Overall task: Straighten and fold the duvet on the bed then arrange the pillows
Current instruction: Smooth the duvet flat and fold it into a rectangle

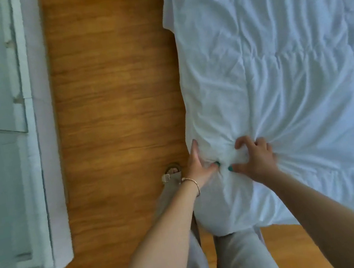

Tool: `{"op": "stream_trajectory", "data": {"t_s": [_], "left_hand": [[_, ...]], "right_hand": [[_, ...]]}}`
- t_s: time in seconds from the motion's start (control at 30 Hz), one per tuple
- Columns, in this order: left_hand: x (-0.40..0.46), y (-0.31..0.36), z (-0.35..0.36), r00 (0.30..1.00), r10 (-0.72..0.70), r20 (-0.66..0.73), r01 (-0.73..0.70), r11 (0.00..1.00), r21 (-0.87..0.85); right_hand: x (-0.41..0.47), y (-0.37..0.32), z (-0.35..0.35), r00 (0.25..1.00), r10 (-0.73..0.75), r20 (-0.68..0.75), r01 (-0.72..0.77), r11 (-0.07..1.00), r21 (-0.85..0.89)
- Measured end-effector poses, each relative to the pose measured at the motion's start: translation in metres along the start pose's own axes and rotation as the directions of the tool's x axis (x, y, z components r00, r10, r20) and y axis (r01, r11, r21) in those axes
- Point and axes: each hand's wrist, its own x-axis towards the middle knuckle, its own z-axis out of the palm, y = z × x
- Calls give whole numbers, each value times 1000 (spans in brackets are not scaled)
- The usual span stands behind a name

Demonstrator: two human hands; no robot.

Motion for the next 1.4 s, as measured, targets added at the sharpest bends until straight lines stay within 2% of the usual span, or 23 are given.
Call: {"op": "stream_trajectory", "data": {"t_s": [0.1, 0.23, 0.37, 0.47, 0.53, 0.63, 0.73, 0.8, 0.9, 1.03, 1.2, 1.4], "left_hand": [[6, 2, -10, 994, -37, 103, 42, 998, -48], [4, 4, -10, 995, -19, 97, 24, 998, -50], [-10, 2, -8, 988, 155, -16, -155, 988, 19], [-36, -2, -10, 953, 302, -15, -299, 950, 85], [-56, 3, -12, 925, 376, 49, -379, 917, 127], [-84, 25, -13, 889, 409, 205, -448, 869, 210], [-105, 57, -4, 849, 391, 355, -502, 807, 312], [-118, 77, 8, 834, 379, 401, -515, 794, 322], [-142, 106, 37, 810, 392, 436, -545, 777, 313], [-169, 130, 91, 819, 390, 421, -524, 808, 270], [-182, 165, 154, 797, 438, 416, -552, 808, 205], [-198, 209, 212, 732, 430, 528, -617, 747, 247]], "right_hand": [[1, 0, 5, 999, 35, -28, -35, 999, -7], [-1, 1, 7, 998, 36, -52, -36, 999, 8], [-8, 4, 8, 996, 15, -93, -11, 999, 37], [-25, 4, 13, 987, 7, -160, 13, 992, 127], [-46, 1, 21, 977, 37, -210, 27, 956, 292], [-92, -6, 28, 963, 81, -259, 78, 831, 551], [-142, -9, 26, 957, 8, -290, 190, 737, 649], [-169, -6, 22, 950, -27, -312, 246, 681, 690], [-192, 8, 8, 927, -22, -375, 296, 659, 692], [-208, 36, -23, 902, 12, -433, 325, 640, 696], [-221, 72, -74, 833, 45, -552, 415, 610, 675], [-233, 113, -132, 810, 185, -557, 307, 675, 671]]}}
